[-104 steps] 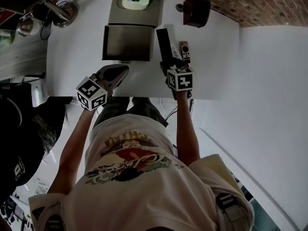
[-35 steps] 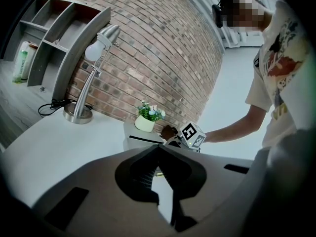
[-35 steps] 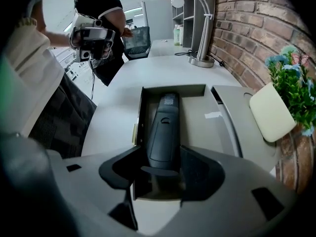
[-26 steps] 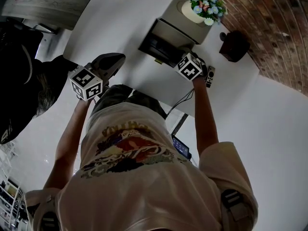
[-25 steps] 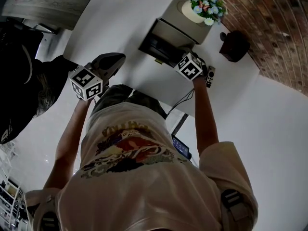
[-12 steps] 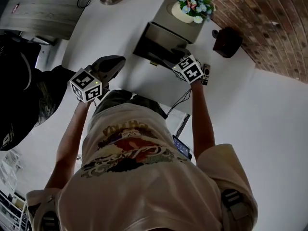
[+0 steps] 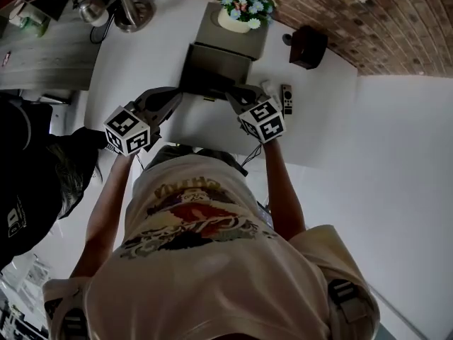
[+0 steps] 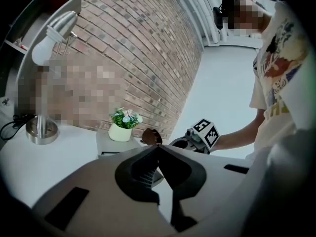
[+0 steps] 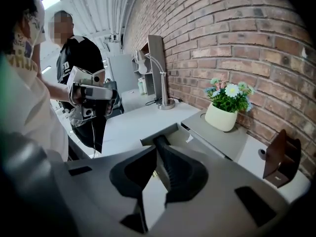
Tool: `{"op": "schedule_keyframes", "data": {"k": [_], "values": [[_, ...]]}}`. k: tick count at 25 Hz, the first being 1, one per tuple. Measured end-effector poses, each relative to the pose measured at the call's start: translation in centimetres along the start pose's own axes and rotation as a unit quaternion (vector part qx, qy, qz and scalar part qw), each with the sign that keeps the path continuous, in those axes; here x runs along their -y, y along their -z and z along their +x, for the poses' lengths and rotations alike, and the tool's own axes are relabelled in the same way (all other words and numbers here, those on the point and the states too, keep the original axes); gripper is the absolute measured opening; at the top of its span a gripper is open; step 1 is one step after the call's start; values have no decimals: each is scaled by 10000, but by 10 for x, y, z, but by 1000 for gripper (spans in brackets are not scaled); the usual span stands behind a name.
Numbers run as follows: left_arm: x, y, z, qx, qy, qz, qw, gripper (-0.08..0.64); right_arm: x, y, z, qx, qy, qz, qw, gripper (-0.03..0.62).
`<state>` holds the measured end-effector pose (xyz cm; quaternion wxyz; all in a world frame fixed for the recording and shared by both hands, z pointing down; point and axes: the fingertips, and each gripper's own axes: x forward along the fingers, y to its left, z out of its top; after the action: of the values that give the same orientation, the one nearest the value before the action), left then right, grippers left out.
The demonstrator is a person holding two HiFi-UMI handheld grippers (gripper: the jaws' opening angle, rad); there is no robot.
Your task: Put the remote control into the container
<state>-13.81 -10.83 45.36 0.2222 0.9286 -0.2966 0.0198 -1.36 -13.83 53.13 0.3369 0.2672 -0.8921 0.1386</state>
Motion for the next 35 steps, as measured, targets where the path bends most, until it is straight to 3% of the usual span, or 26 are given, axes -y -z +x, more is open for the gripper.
{"op": "schedule_keyframes", "data": {"k": [8, 16, 25, 35], "values": [[19, -15, 34, 42, 455, 503, 9977, 5, -9, 13, -31, 381, 419, 669, 9962, 46], [44, -23, 58, 127, 1106, 273, 9934, 5, -7, 30, -55, 483, 827, 871, 9916, 46], [68, -19, 93, 19, 1173, 393, 9923, 5, 6, 42, -79, 689, 1216, 1041, 9847, 46], [100, -17, 125, -138, 1372, 481, 9893, 5, 17, 75, -87, 535, 1198, 1274, 9831, 49]]}}
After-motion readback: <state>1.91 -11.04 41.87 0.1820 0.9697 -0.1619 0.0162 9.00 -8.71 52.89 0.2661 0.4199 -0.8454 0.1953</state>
